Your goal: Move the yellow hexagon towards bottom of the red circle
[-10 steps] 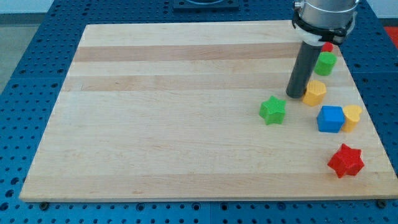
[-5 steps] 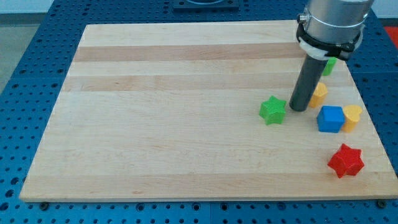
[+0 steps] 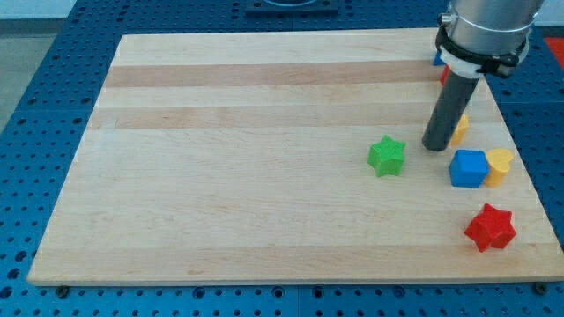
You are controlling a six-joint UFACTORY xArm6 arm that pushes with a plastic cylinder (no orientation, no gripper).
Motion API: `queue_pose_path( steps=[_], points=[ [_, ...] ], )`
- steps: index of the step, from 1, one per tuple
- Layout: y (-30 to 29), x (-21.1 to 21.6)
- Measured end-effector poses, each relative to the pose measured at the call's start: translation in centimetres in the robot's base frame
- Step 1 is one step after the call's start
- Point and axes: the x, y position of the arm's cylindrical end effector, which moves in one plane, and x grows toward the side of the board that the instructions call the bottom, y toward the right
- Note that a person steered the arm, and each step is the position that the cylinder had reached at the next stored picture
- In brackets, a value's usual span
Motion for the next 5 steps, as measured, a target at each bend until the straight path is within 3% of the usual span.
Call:
queue_pose_path(
  steps=[5],
  points=[
    [1.7, -1.4]
  ],
)
